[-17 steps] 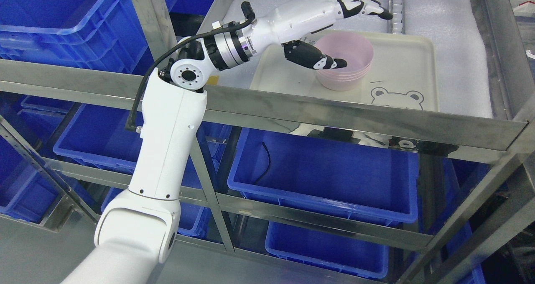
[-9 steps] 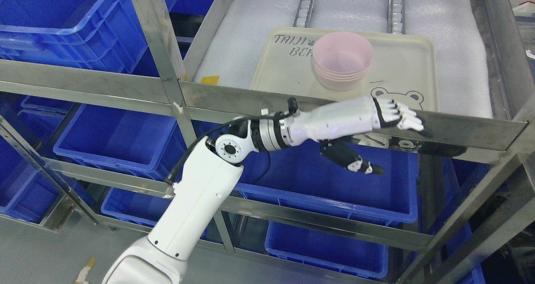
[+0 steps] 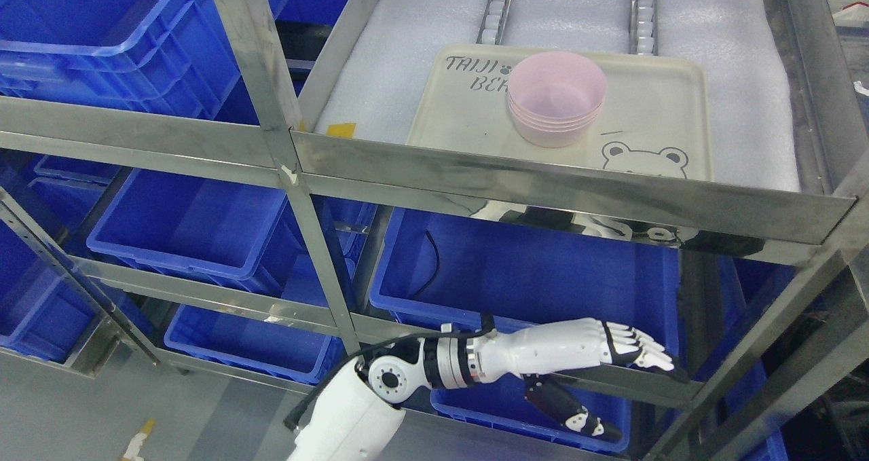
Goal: Stack pink IKEA bowl on shelf middle layer
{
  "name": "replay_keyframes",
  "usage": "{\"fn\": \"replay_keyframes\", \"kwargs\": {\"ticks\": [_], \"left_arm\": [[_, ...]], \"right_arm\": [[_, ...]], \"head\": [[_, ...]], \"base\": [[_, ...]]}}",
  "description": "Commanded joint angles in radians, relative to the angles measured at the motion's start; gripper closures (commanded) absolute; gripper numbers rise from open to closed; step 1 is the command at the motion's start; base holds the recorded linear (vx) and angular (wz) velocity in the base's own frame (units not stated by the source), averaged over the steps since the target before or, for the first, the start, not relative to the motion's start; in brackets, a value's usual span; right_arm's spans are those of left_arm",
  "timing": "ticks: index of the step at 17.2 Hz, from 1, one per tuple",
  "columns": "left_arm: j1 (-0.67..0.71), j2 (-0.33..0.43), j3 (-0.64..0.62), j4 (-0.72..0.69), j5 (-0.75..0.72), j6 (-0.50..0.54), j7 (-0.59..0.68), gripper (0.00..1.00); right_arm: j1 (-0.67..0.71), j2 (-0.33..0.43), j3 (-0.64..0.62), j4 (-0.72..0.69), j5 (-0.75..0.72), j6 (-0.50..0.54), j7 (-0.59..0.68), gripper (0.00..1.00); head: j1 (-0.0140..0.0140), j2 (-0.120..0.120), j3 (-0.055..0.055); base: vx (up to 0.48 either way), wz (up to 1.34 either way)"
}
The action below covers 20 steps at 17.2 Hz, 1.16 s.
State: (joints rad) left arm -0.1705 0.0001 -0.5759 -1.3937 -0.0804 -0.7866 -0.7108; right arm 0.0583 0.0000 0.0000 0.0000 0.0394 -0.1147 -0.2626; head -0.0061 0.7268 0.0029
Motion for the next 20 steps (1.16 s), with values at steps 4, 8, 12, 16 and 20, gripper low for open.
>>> {"fn": "replay_keyframes", "kwargs": {"ticks": [4, 8, 12, 16, 20], "left_arm": [[0.161, 0.017, 0.344, 0.217, 0.013, 0.001, 0.348, 0.24], [0.154, 0.017, 0.366, 0.202, 0.039, 0.216, 0.698, 0.11], [0.146, 0.017, 0.367, 0.115, 0.089, 0.458, 0.735, 0.00], [0.146, 0.017, 0.326, 0.082, 0.108, 0.463, 0.735, 0.00], [0.146, 0.017, 0.314, 0.079, 0.108, 0.457, 0.735, 0.00]], "right_arm": [[0.000, -0.017, 0.005, -0.017, -0.001, 0.000, 0.000, 0.00], [0.000, -0.017, 0.005, -0.017, 0.001, 0.000, 0.000, 0.00], [0.000, -0.017, 0.005, -0.017, 0.001, 0.000, 0.000, 0.00], [0.000, -0.017, 0.005, -0.017, 0.001, 0.000, 0.000, 0.00], [0.000, -0.017, 0.005, -0.017, 0.001, 0.000, 0.000, 0.00]], "head": [[0.0000, 0.000, 0.000], [0.0000, 0.000, 0.000], [0.0000, 0.000, 0.000], [0.0000, 0.000, 0.000], [0.0000, 0.000, 0.000]], "base": [[0.000, 0.00], [0.000, 0.00], [0.000, 0.00], [0.000, 0.00], [-0.001, 0.01]]}}
